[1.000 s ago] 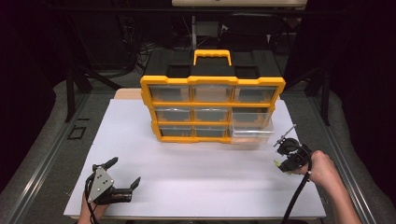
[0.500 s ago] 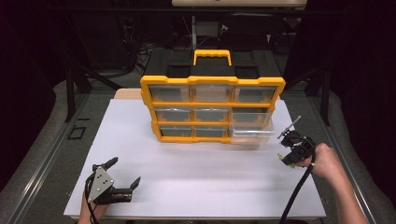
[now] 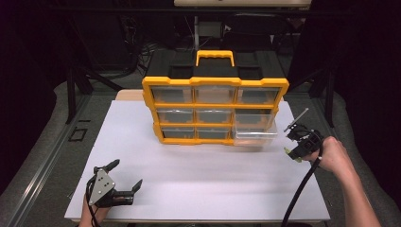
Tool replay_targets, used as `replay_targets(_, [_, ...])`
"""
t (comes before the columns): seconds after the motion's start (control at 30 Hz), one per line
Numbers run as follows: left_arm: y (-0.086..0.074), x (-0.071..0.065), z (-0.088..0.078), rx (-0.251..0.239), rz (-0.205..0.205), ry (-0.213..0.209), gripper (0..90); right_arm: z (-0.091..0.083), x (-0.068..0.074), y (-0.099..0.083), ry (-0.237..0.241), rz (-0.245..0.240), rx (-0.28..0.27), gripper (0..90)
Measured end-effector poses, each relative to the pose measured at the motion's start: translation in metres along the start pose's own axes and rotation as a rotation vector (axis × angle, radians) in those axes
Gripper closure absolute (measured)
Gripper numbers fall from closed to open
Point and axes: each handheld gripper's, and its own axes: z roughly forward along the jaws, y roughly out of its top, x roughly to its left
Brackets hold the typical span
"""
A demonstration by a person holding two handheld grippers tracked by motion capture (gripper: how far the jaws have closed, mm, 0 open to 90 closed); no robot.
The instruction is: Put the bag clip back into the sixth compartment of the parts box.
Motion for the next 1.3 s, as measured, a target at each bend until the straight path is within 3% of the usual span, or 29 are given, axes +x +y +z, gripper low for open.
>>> replay_targets(0.13, [0.0,0.0,0.0,-0.001,0.0,-0.001,0.0,-0.004,-0.001,0.002,0.0,0.013,-0.042,80.0])
replay_targets(0.2, [0.0,0.0,0.0,-0.001,0.0,-0.002,0.0,-0.009,-0.002,0.004,0.003,0.009,-0.007,80.1])
replay_targets(0.23, [0.0,0.0,0.0,-0.001,0.0,-0.002,0.0,-0.005,-0.001,0.003,-0.011,0.029,-0.08,80.1])
replay_targets(0.27, [0.0,0.0,0.0,-0.004,-0.003,-0.001,0.0,-0.01,-0.002,0.005,-0.008,0.018,-0.045,80.1])
replay_targets(0.3, [0.0,0.0,0.0,-0.003,-0.001,-0.001,0.0,-0.012,-0.003,0.005,-0.007,0.015,-0.044,80.1])
replay_targets(1.17, [0.0,0.0,0.0,-0.003,-0.002,-0.003,0.0,-0.056,-0.006,0.022,-0.071,0.013,-0.084,80.2])
replay_targets(1.2, [0.0,0.0,0.0,-0.005,-0.004,-0.005,0.0,-0.057,-0.006,0.023,-0.076,-0.003,-0.092,80.1])
replay_targets(1.27, [0.0,0.0,0.0,-0.006,-0.004,-0.005,0.0,-0.061,-0.006,0.024,-0.078,0.016,-0.091,80.2])
replay_targets(1.3, [0.0,0.0,0.0,-0.004,-0.002,-0.003,0.0,-0.062,-0.007,0.024,-0.084,-0.004,-0.098,80.2])
